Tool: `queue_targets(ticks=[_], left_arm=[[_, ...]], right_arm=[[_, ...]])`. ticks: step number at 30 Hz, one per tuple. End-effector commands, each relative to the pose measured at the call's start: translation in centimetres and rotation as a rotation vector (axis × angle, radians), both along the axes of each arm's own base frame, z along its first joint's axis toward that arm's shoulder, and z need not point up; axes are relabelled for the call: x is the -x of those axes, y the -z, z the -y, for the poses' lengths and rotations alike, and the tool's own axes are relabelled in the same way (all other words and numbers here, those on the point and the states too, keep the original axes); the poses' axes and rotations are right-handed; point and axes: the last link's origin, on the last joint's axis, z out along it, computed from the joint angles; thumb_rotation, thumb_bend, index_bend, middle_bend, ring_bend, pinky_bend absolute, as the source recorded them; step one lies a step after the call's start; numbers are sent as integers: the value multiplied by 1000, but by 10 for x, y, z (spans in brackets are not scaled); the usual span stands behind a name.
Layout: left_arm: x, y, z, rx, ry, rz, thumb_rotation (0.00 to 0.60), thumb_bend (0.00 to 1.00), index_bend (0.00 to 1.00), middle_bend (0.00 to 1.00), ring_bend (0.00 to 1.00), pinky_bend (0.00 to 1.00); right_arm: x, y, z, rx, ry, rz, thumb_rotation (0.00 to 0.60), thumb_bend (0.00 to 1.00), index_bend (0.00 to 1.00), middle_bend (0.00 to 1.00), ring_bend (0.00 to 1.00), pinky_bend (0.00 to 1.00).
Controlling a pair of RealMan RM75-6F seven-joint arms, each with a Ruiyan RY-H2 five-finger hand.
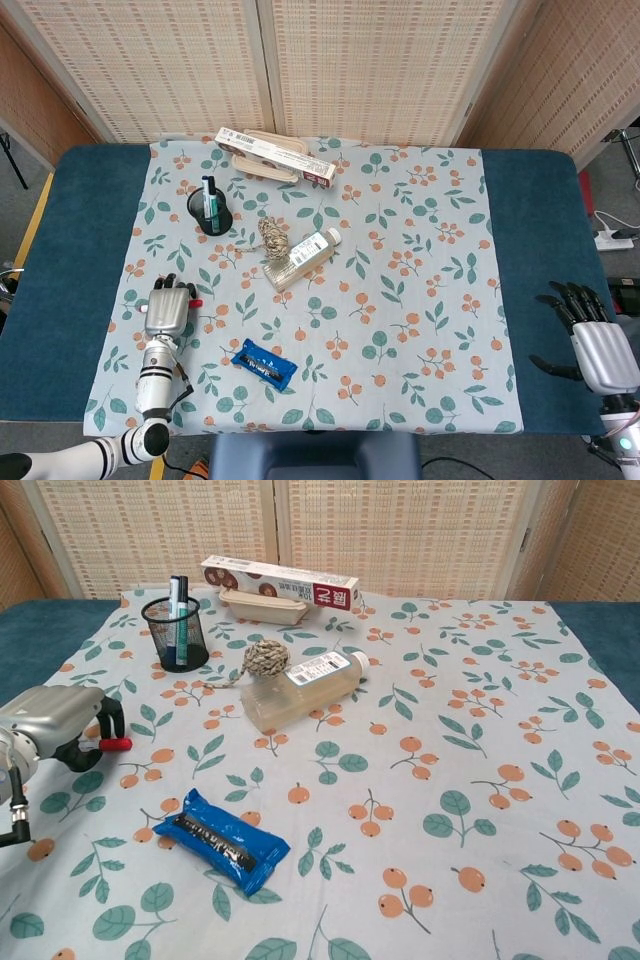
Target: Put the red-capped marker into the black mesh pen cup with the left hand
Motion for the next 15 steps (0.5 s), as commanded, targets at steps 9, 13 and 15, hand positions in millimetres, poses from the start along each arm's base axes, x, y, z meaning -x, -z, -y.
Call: queue_targets(ticks=[9,13,15], left_arm=[[-3,-7,1,-43,22,-21,600,419,532,558,235,235],[-10,-15,3,-77,55,-9,600,419,528,558,236,237],[-16,-23,4,-105,86,0,600,418,523,558,236,237]], right_arm=[[0,0,0,-1,1,4,600,0,232,82,44,0],[0,-1,0,2,-2,7,600,0,231,83,44,0],[-1,-1,0,3,-5,9,600,0,232,83,44,0]])
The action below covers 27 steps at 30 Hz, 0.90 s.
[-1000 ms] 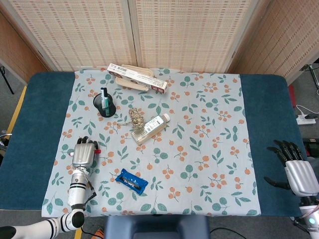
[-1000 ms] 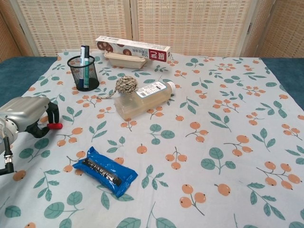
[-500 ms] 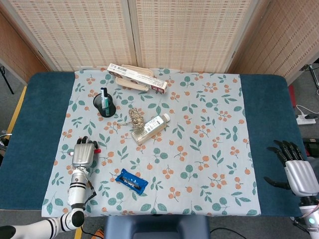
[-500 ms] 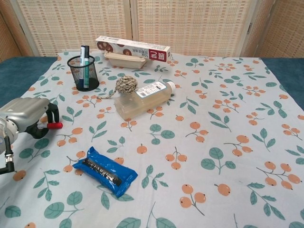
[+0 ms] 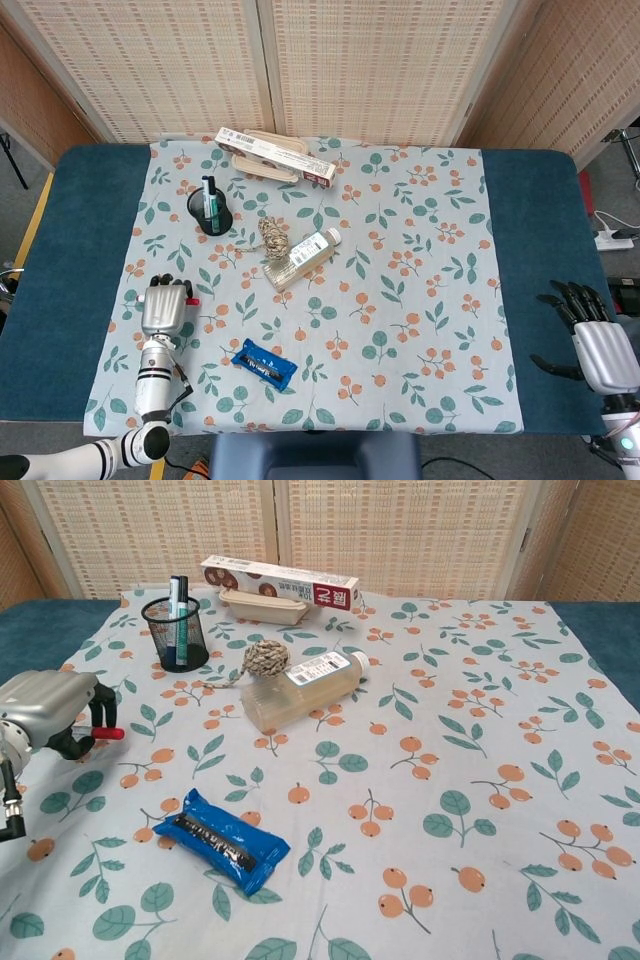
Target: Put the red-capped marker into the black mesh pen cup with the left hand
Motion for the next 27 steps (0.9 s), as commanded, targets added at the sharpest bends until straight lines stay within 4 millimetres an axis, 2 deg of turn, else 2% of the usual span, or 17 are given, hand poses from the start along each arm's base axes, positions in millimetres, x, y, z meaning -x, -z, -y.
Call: queue_targets(ticks=[1,5,9,13,16,21,24,27], left_arm=[[-11,-17,1,-54,59,24,600,418,520,559,236,237],[-37,-52,4,-126,170,158,600,418,505,558,236,237],[-67,-99,8,-156,283,469,600,418,497,556,236,240],[-92,-147,0,-88,342,781,600,418,494,555,236,238],[-107,-174,-14,9,333,1018,600,418,493,555,235,235],[-116,-194,-49,150,303,1211,600,418,503,554,229,219],[-118,-190,-73,228,270,1267,600,419,505,553,225,209],[-119,-177,-96,276,228,1319,600,418,503,552,224,204]], right_arm=[[0,0,0,-1,-2,2,600,0,232,83,45,0],[-1,0,0,-5,-7,8,600,0,231,83,45,0],[-1,-2,-1,0,-10,15,600,0,231,83,45,0],[-1,-5,-2,12,-18,21,600,0,231,83,45,0],[-1,-6,-3,13,-20,23,600,0,231,82,45,0],[-2,-5,-3,12,-25,23,600,0,229,82,45,0],[-3,-6,-3,13,-28,32,600,0,228,82,45,0],[-3,-6,-3,14,-25,38,600,0,228,83,45,0]])
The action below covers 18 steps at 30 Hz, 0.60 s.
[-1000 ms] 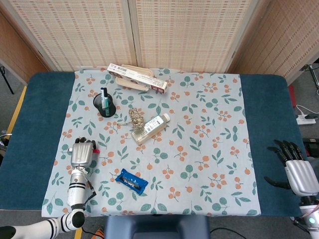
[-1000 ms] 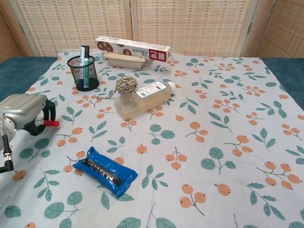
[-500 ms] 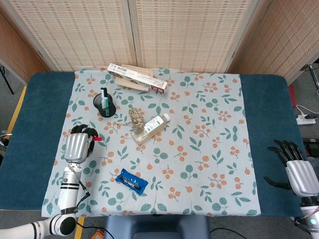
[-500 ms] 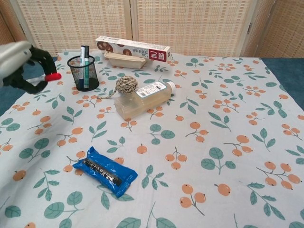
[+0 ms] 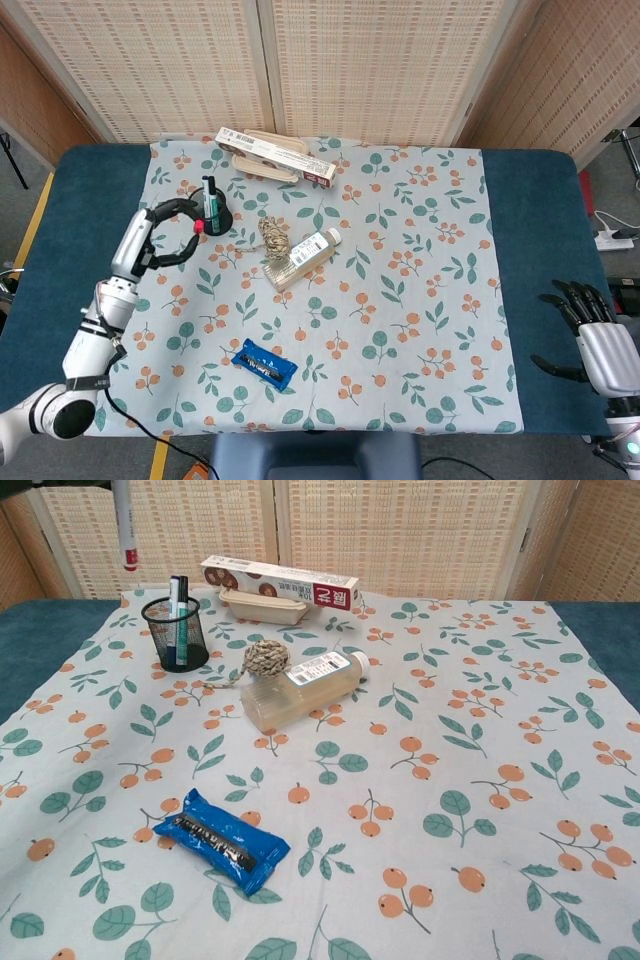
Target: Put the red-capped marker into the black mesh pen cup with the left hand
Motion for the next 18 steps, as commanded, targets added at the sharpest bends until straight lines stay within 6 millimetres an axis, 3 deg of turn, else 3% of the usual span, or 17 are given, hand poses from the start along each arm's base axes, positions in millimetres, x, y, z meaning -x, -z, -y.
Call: queue_targets(ticks=[1,10,18], left_arm=[[-15,-6,-56,135,26,72,600,418,504,552,224,203],[7,24,-119,195,-71,83,600,417,551,564,228,203],[17,37,-145,191,-91,51,600,417,559,571,231,203]], right_arm=[[1,0,0,0,5,-2,600,0,228,83,45,0],[0,3,2,6,17,-10,600,0,226,83,45,0],[-4,7,3,12,20,-28,600,0,226,83,45,0]])
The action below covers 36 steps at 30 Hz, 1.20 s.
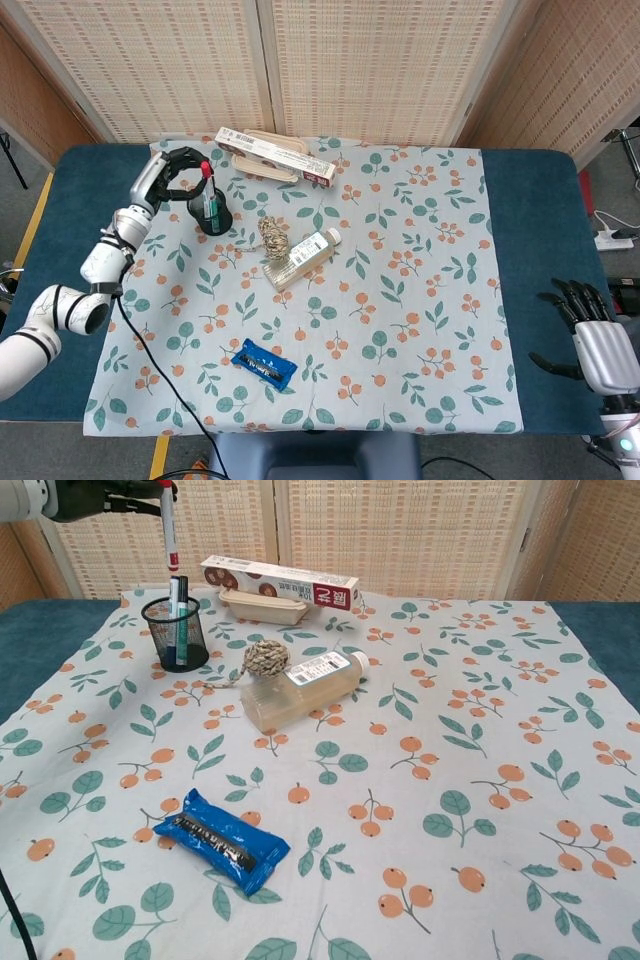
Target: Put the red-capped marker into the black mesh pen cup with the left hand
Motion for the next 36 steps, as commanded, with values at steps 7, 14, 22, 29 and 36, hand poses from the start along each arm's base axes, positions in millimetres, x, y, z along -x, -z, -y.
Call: queue_targets(ticks=[7,14,22,29,36], left_arm=[[12,38,-18,56,-39,-17,600,418,577,569,231,203],[24,44,-24,54,-76,-97,600,419,596,574,230,203],[29,44,-30,52,-116,-150,600,418,609,570,225,208],[30,45,-28,74,-99,-173,600,418,357,200,29,146],[32,47,-27,94,-109,-185,600,416,52,0,0,77]], right_arm=[[-2,3,0,-1,7,-6,600,0,225,83,45,0],[-2,4,1,3,12,-13,600,0,224,83,45,0],[-2,3,1,6,14,-12,600,0,221,83,45,0],[-1,2,1,5,16,-6,600,0,219,82,45,0],[-2,2,0,-2,10,11,600,0,217,83,45,0]])
